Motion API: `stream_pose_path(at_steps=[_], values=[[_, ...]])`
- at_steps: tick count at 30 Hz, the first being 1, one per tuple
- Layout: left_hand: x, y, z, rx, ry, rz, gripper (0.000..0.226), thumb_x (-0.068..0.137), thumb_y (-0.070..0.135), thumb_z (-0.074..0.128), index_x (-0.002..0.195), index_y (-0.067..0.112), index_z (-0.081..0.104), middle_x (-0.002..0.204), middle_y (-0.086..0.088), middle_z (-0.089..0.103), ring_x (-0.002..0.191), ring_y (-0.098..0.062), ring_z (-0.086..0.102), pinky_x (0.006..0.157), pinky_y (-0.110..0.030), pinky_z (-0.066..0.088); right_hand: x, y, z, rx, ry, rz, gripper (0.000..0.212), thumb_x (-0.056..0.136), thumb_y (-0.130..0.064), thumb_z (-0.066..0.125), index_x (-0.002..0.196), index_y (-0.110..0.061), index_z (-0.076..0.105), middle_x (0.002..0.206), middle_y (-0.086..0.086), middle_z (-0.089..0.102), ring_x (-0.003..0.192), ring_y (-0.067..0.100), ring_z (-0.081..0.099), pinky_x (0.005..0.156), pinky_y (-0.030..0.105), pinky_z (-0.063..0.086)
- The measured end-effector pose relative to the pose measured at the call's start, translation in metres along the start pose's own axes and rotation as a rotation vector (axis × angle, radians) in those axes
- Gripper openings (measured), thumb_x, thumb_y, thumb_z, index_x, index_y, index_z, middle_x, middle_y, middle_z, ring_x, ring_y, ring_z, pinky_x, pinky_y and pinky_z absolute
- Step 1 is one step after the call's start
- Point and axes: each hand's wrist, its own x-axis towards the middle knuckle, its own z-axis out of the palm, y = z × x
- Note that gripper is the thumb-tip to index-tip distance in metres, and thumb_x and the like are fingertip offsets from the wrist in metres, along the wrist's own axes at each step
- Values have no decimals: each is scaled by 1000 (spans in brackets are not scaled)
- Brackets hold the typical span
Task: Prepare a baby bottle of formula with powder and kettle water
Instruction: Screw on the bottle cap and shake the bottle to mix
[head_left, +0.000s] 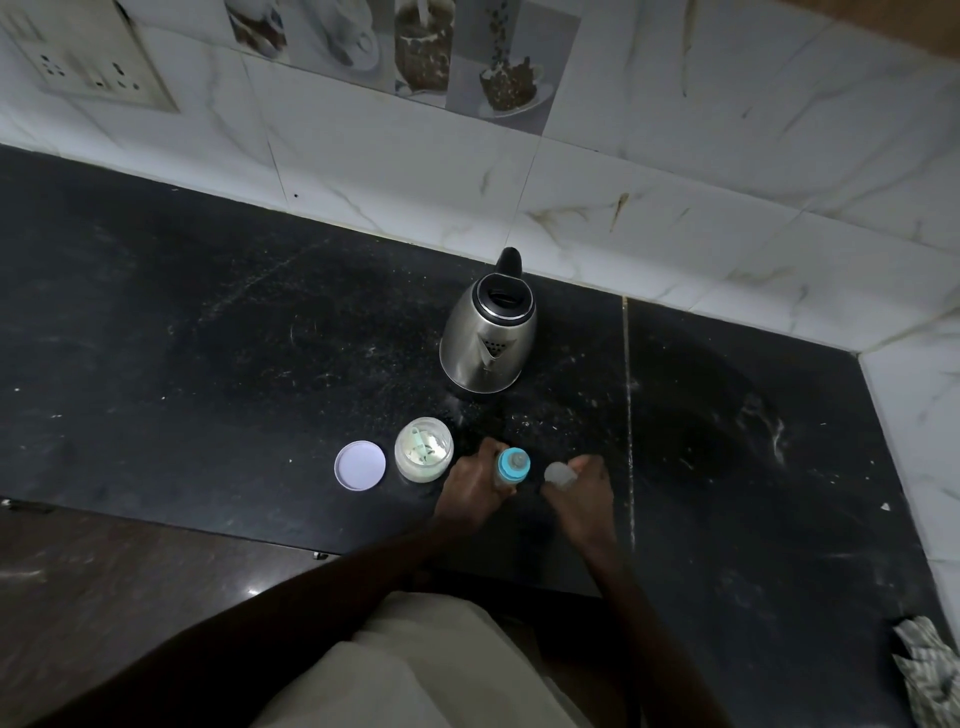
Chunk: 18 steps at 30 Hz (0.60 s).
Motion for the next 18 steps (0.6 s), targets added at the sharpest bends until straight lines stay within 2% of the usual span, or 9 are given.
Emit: stream_pose_path(at_steps=[2,4,7,10,12,15,18], values=[[0,-1,0,-4,-4,4,55,78,24,86,123,21,54,110,-1,76,100,-20,73,87,-42,59,-2,-11,-7,223,37,83,38,85,-26,80,112,-20,52,113,3,64,100,19,64,83,35,52],[0,-2,-1,-2,-6,4,56,78,23,86,125,21,53,113,-1,75,103,-19,73,89,-40,59,-1,-17,-10,345,35,36,37,90,-27,80,120,-25,57,114,-2,69,102,14,67,86,32,56],[-1,-2,0,-3,0,8,57,78,23,86,125,22,53,113,-1,76,102,-20,73,87,-40,59,-2,-24,-12,410,-30,-76,37,94,-29,77,128,-34,65,118,-14,72,107,3,67,89,23,53],[-1,-1,0,6,-4,6,58,78,24,86,125,23,52,113,-1,75,103,-21,73,88,-41,59,-5,-30,-12,458,-33,-117,36,92,-26,80,125,-35,69,117,-15,74,107,-1,68,88,17,52],[-1,-2,0,3,-5,6,58,78,24,86,125,22,52,114,-1,75,104,-20,72,89,-41,59,-6,-32,-9,491,-24,-125,36,90,-23,82,121,-35,69,114,-14,75,105,2,70,89,21,55],[-1,-2,1,-11,13,5,56,78,23,86,124,21,54,110,-2,76,100,-21,73,86,-40,59,-3,-29,-6,553,-39,-123,38,85,-19,87,114,-34,67,109,-11,77,104,10,73,93,37,61],[-1,-2,3,-11,23,-3,55,78,22,86,124,20,55,109,-2,76,98,-21,74,85,-39,59,-4,-28,-6,594,-62,-138,45,85,-12,86,119,-29,63,112,-5,75,106,13,74,96,41,61]])
